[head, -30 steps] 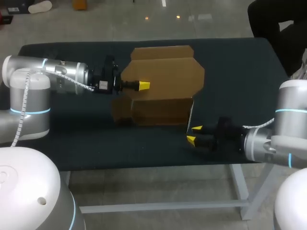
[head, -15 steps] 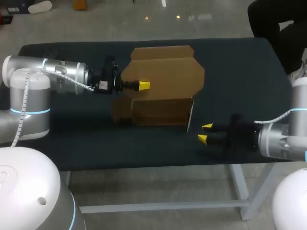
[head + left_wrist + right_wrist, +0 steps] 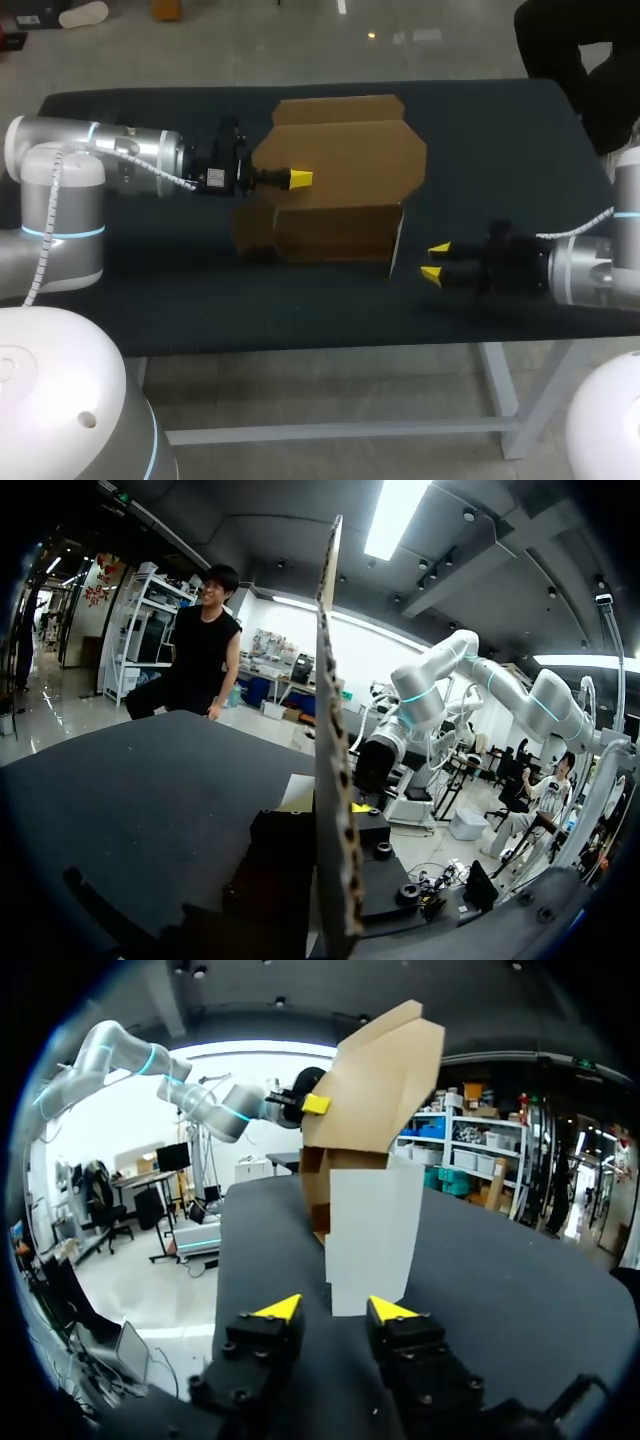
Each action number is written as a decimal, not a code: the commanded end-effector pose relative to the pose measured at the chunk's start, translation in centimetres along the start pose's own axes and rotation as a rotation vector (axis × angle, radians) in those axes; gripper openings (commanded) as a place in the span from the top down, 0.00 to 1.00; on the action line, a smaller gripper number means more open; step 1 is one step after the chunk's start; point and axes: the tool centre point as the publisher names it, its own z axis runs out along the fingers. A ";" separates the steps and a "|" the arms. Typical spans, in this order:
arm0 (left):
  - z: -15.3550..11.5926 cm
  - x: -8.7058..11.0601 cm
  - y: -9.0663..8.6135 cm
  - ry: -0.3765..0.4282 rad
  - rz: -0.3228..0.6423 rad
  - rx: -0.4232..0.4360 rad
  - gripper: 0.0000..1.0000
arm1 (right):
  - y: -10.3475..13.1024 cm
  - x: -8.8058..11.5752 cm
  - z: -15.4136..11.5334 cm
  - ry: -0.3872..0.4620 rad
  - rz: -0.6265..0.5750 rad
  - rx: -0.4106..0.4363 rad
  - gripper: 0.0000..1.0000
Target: Assemble the packaging by folding the flat box into shape, placing the metal phone stand inside, and closing the box properly
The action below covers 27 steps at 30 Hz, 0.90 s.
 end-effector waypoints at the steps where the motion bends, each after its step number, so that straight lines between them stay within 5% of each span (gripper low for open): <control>1: 0.1 -0.1 0.3 0.002 0.000 0.000 1.00 | -0.2 -0.6 0.4 0.015 -0.006 -0.007 0.56; 27: -0.3 0.2 0.9 -0.008 0.047 -0.018 1.00 | -0.2 -0.9 1.3 0.028 -0.003 -0.010 0.57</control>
